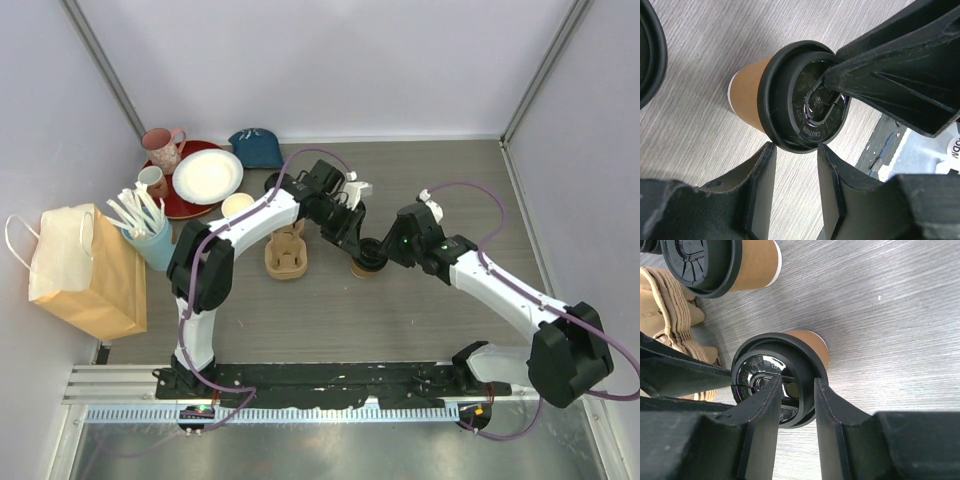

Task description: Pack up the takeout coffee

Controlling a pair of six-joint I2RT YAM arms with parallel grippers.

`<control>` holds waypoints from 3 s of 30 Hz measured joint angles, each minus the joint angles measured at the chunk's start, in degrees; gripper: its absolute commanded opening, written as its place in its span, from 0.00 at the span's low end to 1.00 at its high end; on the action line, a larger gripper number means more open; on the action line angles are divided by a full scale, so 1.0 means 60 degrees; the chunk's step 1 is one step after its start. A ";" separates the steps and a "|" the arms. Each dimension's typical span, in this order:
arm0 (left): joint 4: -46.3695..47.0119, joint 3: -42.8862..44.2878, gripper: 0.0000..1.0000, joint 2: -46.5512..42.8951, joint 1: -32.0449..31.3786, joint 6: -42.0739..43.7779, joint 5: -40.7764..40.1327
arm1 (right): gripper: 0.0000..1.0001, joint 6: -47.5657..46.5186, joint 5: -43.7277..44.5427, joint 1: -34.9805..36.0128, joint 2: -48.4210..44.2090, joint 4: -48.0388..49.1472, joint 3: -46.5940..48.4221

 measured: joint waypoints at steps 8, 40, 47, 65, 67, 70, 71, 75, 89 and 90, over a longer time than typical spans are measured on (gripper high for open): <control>-0.0433 0.0193 0.50 -0.0007 0.0146 -0.0029 -0.0339 | 0.34 -0.0922 -0.0095 0.0000 0.0678 -0.0375 0.0900; 0.0095 -0.0058 0.40 -0.0321 -0.0106 -0.1326 -0.1417 | 0.32 -0.1942 0.0233 0.0477 0.1381 -0.0947 0.1555; 0.0346 -0.0390 0.36 -0.0270 -0.0102 -0.1373 -0.1439 | 0.30 -0.2029 0.0251 0.0488 0.1384 -0.0958 0.1563; 0.1180 -0.0947 0.32 -0.0186 0.0051 -0.1832 -0.1093 | 0.14 -0.1759 0.0266 0.0452 0.0787 0.0794 0.0033; 0.1206 -0.0954 0.32 -0.0175 0.0066 -0.1836 -0.1053 | 0.14 -0.1614 0.0266 0.0430 0.0670 0.1147 -0.0240; 0.1235 -0.0958 0.32 -0.0142 0.0087 -0.1840 -0.1027 | 0.13 -0.1439 0.0270 0.0390 0.0514 0.1705 -0.0648; 0.1235 -0.0958 0.32 -0.0135 0.0091 -0.1840 -0.1016 | 0.13 -0.1392 0.0262 0.0372 0.0470 0.1854 -0.0750; 0.1217 -0.0914 0.33 -0.0117 0.0098 -0.1829 -0.1024 | 0.12 -0.1315 0.0229 0.0328 0.0393 0.2113 -0.0871; 0.0561 -0.0055 0.43 -0.0091 -0.0117 -0.1293 -0.1213 | 0.13 -0.2178 0.1432 0.0729 0.1279 -0.0648 0.1184; 0.0510 -0.0004 0.44 -0.0087 -0.0124 -0.1271 -0.1209 | 0.12 -0.2215 0.1468 0.0729 0.1319 -0.0739 0.1231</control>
